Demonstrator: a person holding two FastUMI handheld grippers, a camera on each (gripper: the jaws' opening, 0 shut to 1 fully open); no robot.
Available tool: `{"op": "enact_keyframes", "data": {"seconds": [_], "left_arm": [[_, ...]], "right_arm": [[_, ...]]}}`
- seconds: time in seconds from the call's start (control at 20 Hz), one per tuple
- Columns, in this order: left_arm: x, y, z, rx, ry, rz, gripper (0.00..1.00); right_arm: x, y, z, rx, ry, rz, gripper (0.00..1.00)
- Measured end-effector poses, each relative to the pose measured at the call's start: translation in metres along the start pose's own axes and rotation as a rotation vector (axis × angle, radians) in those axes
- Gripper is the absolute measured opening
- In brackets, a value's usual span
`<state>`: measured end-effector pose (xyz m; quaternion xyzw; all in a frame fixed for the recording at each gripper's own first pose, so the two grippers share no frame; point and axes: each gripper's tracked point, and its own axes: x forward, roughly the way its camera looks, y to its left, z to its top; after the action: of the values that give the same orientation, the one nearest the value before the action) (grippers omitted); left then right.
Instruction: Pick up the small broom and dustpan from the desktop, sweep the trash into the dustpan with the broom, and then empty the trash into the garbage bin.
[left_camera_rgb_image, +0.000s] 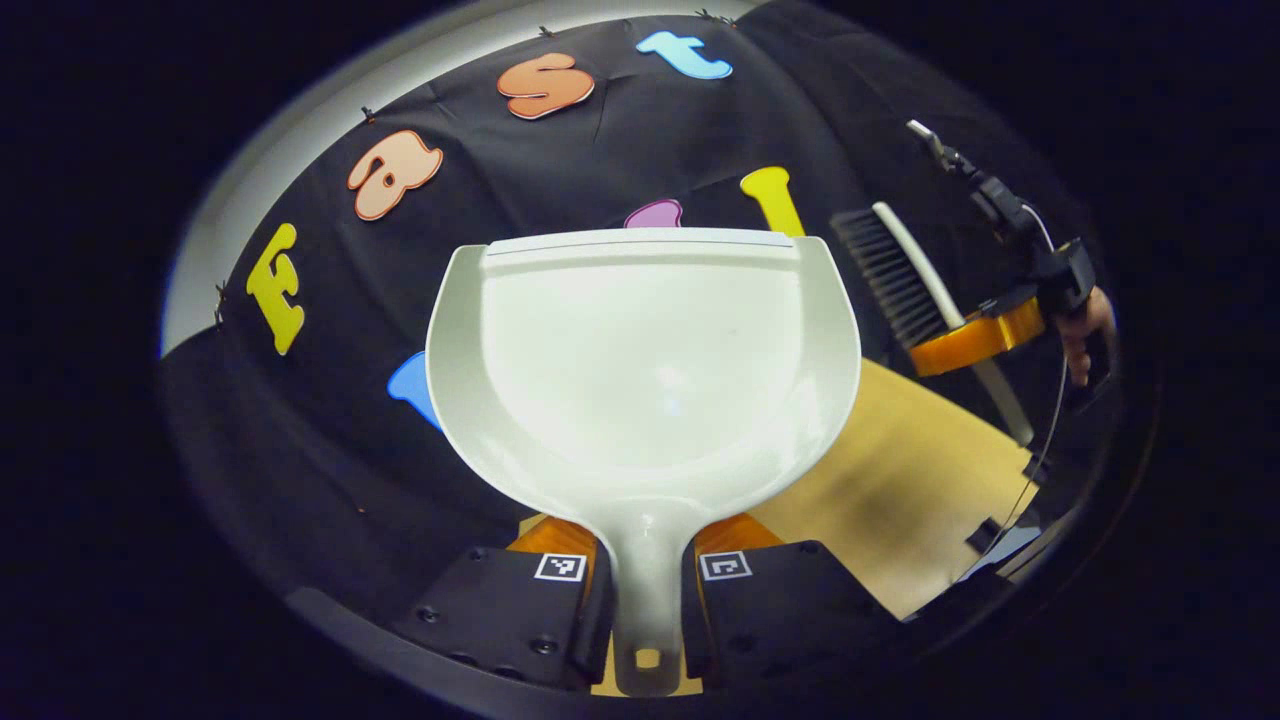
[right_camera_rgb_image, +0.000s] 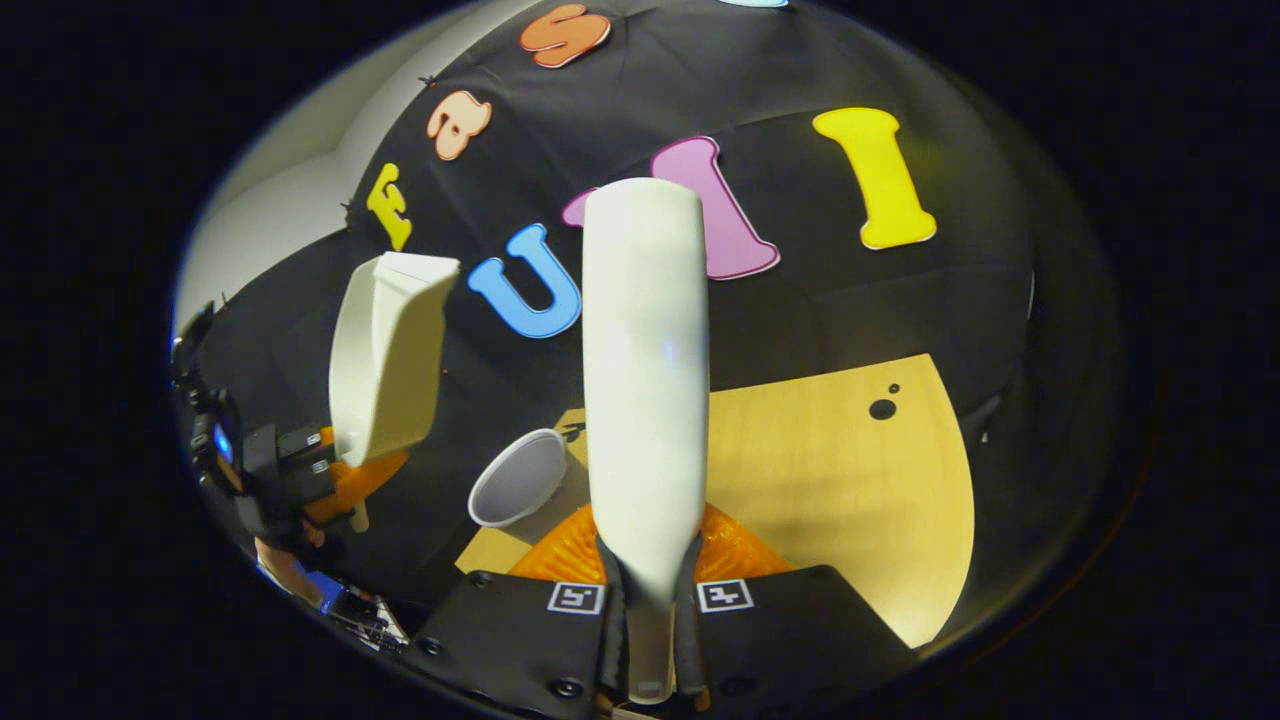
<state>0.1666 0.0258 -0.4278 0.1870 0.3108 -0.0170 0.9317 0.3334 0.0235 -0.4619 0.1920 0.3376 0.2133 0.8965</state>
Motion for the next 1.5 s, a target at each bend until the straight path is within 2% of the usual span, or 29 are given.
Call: {"op": "enact_keyframes", "data": {"seconds": [0.15, 0.3, 0.45, 0.7, 0.9, 1.0, 1.05, 1.2, 1.35, 1.5], "left_arm": [[0.014, -0.062, -0.027, -0.158, 0.05, -0.132, 0.25], [0.037, -0.093, -0.075, -0.322, 0.194, -0.13, 0.25], [0.054, -0.12, -0.109, -0.425, 0.324, -0.151, 0.25], [0.041, -0.124, -0.116, -0.433, 0.5, -0.217, 0.25], [0.031, -0.123, -0.121, -0.394, 0.666, -0.228, 0.25], [0.023, -0.121, -0.113, -0.396, 0.747, -0.226, 0.25], [0.02, -0.121, -0.108, -0.407, 0.765, -0.234, 0.26], [0.019, -0.119, -0.089, -0.412, 0.808, -0.258, 0.25], [0.019, -0.122, -0.098, -0.394, 0.853, -0.255, 0.26], [0.021, -0.123, -0.098, -0.426, 0.905, -0.255, 0.27]], "right_arm": [[0.015, -0.023, -0.042, 0.121, 0.113, -0.089, 0.19], [0.029, -0.05, -0.095, 0.159, 0.22, -0.177, 0.19], [0.035, -0.068, -0.141, 0.171, 0.32, -0.229, 0.2], [0.055, -0.09, -0.214, 0.13, 0.478, -0.275, 0.19], [0.067, -0.103, -0.26, 0.111, 0.6, -0.308, 0.2], [0.075, -0.099, -0.28, 0.166, 0.669, -0.295, 0.2], [0.078, -0.096, -0.291, 0.198, 0.705, -0.287, 0.2], [0.089, -0.108, -0.312, 0.182, 0.77, -0.349, 0.2], [0.095, -0.12, -0.327, 0.163, 0.815, -0.397, 0.2], [0.097, -0.13, -0.342, 0.151, 0.845, -0.446, 0.2]]}}
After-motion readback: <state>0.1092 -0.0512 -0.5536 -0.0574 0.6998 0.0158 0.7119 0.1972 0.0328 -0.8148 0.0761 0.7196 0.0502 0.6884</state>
